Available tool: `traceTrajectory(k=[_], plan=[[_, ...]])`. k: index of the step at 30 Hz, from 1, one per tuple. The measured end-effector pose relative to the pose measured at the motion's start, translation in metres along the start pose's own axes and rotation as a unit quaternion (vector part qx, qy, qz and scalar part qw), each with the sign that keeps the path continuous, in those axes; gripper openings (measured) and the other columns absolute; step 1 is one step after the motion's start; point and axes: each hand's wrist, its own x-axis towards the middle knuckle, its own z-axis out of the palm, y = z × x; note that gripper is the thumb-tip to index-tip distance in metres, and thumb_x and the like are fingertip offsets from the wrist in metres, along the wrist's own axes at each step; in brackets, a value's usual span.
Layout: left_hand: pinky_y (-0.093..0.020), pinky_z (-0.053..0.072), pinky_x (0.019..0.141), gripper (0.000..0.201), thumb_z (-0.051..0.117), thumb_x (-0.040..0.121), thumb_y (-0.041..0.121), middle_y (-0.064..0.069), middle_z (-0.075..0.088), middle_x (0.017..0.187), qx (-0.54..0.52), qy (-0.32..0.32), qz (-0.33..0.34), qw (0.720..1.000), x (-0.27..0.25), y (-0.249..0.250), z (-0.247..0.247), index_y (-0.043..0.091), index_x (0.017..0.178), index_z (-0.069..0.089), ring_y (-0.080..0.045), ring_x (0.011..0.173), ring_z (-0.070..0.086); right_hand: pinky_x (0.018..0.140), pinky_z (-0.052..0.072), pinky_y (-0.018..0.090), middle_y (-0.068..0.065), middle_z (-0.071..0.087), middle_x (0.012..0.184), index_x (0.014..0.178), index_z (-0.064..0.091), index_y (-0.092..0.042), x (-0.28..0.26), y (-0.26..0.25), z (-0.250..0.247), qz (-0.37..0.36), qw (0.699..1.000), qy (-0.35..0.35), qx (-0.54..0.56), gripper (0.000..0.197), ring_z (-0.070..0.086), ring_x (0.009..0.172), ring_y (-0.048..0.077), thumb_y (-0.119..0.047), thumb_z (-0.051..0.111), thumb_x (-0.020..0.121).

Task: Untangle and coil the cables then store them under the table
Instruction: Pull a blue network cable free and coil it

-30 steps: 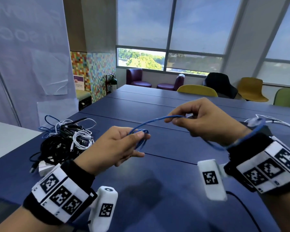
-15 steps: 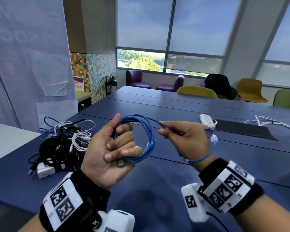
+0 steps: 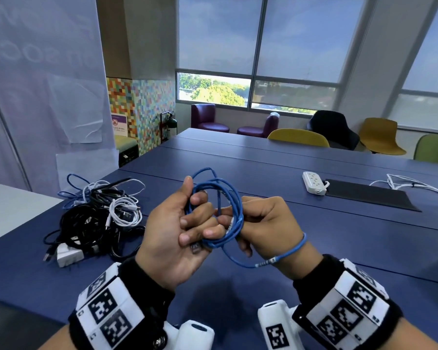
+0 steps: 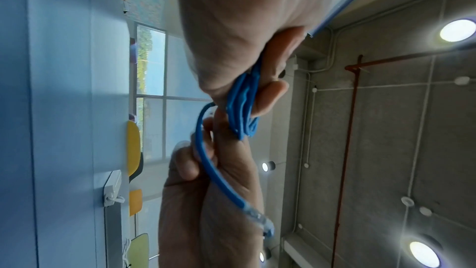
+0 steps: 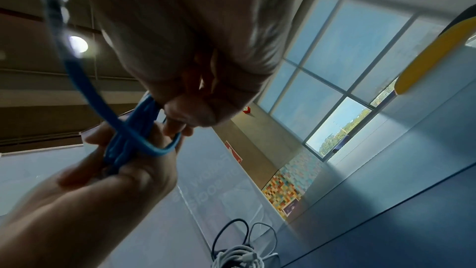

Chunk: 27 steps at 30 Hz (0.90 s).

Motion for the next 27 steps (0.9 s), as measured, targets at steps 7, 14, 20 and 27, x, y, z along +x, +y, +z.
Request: traceTrajectory(k=[7, 14, 20, 27], plan=[[-0.018, 0.031, 0.038, 0.043, 0.041, 0.099, 0.042, 0.008, 0.020, 0.040, 0.021, 0.037, 0.038, 0.998, 0.002, 0.003, 0.005, 0.015, 0.066, 0.042, -0.004, 0.026, 0.019, 0.065, 0.054, 0.036, 0.039, 0.059, 0.111, 0.116, 0.064, 0.006, -0.011, -0.014, -0.013, 0.165, 0.965, -0.131, 0.153, 0.040, 0.062, 0.077, 0.029, -0.004, 0.056, 0.078], [-0.020, 0.043, 0.046, 0.040, 0.038, 0.102, 0.042, 0.006, 0.021, 0.047, 0.037, 0.096, 0.109, 0.989, 0.011, 0.005, -0.004, 0.016, 0.073, 0.042, -0.007, 0.032, 0.019, 0.042, 0.050, 0.027, 0.016, 0.064, 0.083, 0.143, 0.041, -0.026, -0.019, -0.019, -0.008, 0.213, 0.960, -0.158, 0.085, 0.075, 0.060, 0.049, 0.024, 0.007, 0.069, 0.083], [-0.036, 0.059, 0.072, 0.034, 0.039, 0.104, 0.034, 0.004, 0.028, 0.054, 0.034, 0.094, 0.145, 0.984, 0.016, 0.007, -0.011, 0.015, 0.075, 0.043, -0.008, 0.039, 0.025, 0.041, 0.053, 0.029, 0.023, 0.064, 0.066, 0.089, 0.065, 0.001, -0.027, -0.013, -0.007, 0.192, 0.971, -0.142, -0.029, 0.011, 0.060, 0.043, 0.024, -0.009, 0.069, 0.089], [-0.040, 0.057, 0.077, 0.017, 0.037, 0.103, 0.017, -0.022, 0.073, 0.088, 0.217, 0.053, 0.172, 0.959, 0.013, 0.010, -0.014, 0.006, 0.093, 0.044, -0.033, 0.073, 0.070, 0.063, 0.056, 0.031, 0.019, 0.073, 0.105, 0.113, 0.062, 0.003, -0.031, -0.025, -0.024, 0.143, 0.967, -0.206, 0.036, 0.027, 0.069, 0.074, 0.025, -0.001, 0.052, 0.088]])
